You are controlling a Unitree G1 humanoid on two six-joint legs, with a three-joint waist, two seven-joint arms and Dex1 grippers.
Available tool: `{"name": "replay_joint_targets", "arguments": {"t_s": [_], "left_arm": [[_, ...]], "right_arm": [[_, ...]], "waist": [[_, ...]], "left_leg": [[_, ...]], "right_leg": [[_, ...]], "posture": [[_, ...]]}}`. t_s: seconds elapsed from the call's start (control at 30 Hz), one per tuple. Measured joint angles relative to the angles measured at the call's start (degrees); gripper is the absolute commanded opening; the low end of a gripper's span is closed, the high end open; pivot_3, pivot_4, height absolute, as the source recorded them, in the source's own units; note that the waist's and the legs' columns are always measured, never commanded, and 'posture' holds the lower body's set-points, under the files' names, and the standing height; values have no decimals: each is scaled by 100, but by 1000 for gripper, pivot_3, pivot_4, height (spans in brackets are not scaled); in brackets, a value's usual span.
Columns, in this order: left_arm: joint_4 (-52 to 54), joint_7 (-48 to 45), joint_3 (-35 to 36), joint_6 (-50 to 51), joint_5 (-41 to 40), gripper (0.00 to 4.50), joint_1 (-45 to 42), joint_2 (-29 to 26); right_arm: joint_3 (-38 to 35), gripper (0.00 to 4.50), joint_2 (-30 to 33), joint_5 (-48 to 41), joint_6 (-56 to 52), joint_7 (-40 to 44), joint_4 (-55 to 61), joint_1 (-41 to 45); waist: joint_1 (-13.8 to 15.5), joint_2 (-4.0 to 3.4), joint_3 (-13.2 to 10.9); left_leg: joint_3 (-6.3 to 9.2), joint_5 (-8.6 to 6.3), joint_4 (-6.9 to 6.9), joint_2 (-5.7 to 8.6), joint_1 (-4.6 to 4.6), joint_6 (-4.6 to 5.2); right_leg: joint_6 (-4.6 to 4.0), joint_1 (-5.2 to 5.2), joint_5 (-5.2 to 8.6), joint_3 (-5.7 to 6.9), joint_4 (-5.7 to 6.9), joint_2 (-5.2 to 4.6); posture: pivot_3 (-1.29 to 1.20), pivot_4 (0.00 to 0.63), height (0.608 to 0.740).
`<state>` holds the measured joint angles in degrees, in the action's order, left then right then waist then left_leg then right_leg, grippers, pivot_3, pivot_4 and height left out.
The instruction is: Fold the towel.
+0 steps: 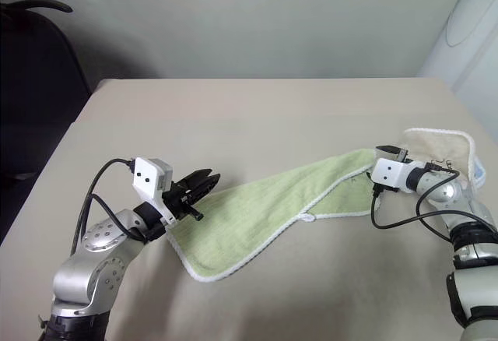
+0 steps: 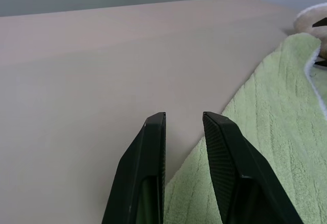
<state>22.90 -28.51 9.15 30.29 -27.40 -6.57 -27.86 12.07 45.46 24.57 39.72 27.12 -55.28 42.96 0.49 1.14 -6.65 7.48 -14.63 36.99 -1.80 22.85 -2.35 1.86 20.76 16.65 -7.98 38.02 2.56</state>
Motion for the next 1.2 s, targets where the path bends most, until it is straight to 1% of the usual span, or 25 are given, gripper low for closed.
{"name": "replay_joint_targets", "arguments": {"t_s": [0.07,0.17,0.23,0.3,0.47,0.5,0.63,0.67,0.73,0.8,0.87,0.93,0.97,1.07,1.13,1.17,1.2], "left_arm": [[1,11,-6,-10,7,1253,0,4],[26,35,-6,-10,8,1253,24,11],[142,71,-11,-10,8,1253,101,35],[239,131,-14,-2,2,1253,179,55],[452,156,-47,118,-11,1253,423,74],[459,150,-51,142,-11,1253,448,55],[465,20,-54,146,52,1253,484,-292],[465,-99,-54,118,88,1253,493,-478],[463,-472,-8,-2,212,1253,565,-1025],[462,-1074,122,-204,201,1253,719,-1536],[484,-1901,201,-424,78,1623,1100,-2068],[489,-2795,200,-532,-80,2143,1539,-2588],[481,-3148,199,-566,-127,2501,1639,-2750],[432,-3859,145,-822,-135,3510,1664,-3136],[389,-4207,63,-1074,19,4206,1614,-3357],[356,-4303,-17,-1205,102,4486,1563,-3413],[301,-4415,-147,-1372,259,4486,1504,-3443]], "right_arm": [[188,3859,-1,288,170,-324,-293,209],[440,3244,0,669,358,-829,-549,386],[516,2613,1,816,501,-1136,-637,409],[543,1880,30,878,602,-1342,-671,408],[544,81,94,876,869,-1558,-628,258],[544,10,91,875,891,-1569,-612,202],[536,10,83,838,888,-1598,-494,27],[516,10,69,816,868,-1601,-455,1],[476,10,41,705,832,-1602,-365,-71],[452,10,-7,646,740,-1602,-284,-121],[425,0,-42,593,651,-1632,-241,-151],[413,0,-55,579,554,-1694,-226,-192],[412,0,-72,575,501,-1711,-224,-201],[407,0,-178,528,429,-1758,-151,-202],[406,0,-213,483,391,-1765,-85,-215],[406,0,-217,476,372,-1765,-67,-224],[402,0,-221,457,355,-1765,-22,-250]], "waist": [[-2,0,0],[-2,0,0],[-2,-1,0],[-2,-1,-1],[-3,-1,-1],[-3,-1,-1],[-6,-1,-1],[-7,-1,-1],[-12,-1,-1],[-14,-1,-1],[-19,-3,-1],[-15,-3,-1],[-7,-3,-1],[-1,-3,-1],[-1,-8,-3],[1,-8,-4],[3,-9,-3]], "left_leg": [[0,0,-1,-1,0,0],[0,0,-2,-1,0,0],[0,0,-2,-2,1,0],[0,-1,-4,-2,1,1],[-1,-2,-5,-3,2,2],[-1,-2,-5,-3,2,2],[-2,-2,-6,-4,2,2],[-3,-2,-7,-5,2,2],[-3,-2,-11,-6,5,2],[-3,-2,-12,-7,6,2],[-3,-2,-15,-7,10,1],[-2,-3,-16,-7,15,0],[-2,-3,-16,-7,15,0],[0,-6,-15,-8,17,-3],[-1,-7,-16,-7,24,-3],[0,-7,-16,-8,27,-3],[1,-7,-16,-8,27,-3]], "right_leg": [[-3,1,-2,0,0,-1],[-4,1,-2,3,-1,-3],[-4,2,-2,3,-1,-4],[-5,2,-2,3,-2,-5],[-5,1,-3,4,-3,-5],[-5,1,-3,3,-3,-5],[-6,4,-3,2,-4,-5],[-6,5,-3,2,-3,-5],[-9,9,-4,2,-4,-5],[-10,13,-5,2,-5,-5],[-11,19,-5,0,-4,-5],[-12,23,-5,2,-2,-6],[-12,22,-5,3,-2,-6],[-13,23,-5,4,-2,-7],[-13,29,-5,3,-3,-7],[-13,31,-5,4,-2,-8],[-13,31,-5,4,-3,-8]], "posture": [[0,150,740],[0,150,740],[0,150,740],[0,150,740],[0,150,740],[0,150,740],[0,150,740],[0,150,740],[0,150,740],[0,150,740],[0,150,740],[0,150,740],[0,150,740],[0,150,740],[0,150,740],[0,150,740],[0,150,740]]}}
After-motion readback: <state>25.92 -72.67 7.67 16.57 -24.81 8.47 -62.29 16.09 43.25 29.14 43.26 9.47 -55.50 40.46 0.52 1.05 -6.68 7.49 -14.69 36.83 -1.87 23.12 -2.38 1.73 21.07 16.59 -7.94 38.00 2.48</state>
